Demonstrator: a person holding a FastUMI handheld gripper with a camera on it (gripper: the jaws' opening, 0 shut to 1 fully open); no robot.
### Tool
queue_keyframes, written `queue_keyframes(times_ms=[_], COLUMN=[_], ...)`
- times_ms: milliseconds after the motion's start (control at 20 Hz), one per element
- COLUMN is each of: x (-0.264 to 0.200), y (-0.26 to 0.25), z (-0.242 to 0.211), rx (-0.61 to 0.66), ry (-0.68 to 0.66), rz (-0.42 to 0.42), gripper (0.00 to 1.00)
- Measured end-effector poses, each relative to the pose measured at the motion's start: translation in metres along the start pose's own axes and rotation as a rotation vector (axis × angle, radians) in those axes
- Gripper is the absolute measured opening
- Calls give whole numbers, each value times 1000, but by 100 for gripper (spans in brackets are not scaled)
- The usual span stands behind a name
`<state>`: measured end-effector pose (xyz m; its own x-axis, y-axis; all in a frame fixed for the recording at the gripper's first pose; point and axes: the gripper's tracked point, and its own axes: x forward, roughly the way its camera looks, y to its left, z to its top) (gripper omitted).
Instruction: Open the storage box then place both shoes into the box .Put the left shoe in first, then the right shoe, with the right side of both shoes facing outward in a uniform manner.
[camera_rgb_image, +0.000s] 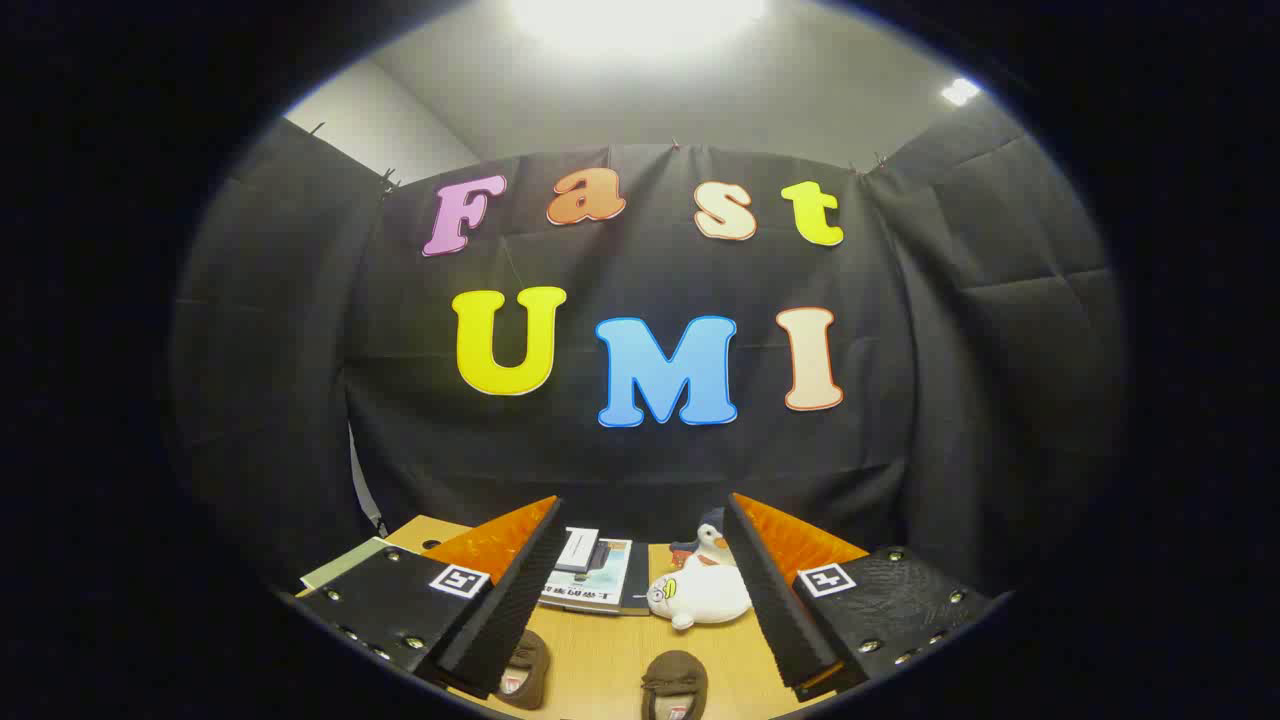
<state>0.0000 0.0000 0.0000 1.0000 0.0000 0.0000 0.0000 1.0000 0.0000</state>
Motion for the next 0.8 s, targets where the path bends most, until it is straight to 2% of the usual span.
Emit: queue_keyframes(times_ms=[350,800], x=[8,34], y=[8,13], z=[-9,-22], rx=[0,5], ry=[20,43], rz=[-43,8], gripper=[96,97])
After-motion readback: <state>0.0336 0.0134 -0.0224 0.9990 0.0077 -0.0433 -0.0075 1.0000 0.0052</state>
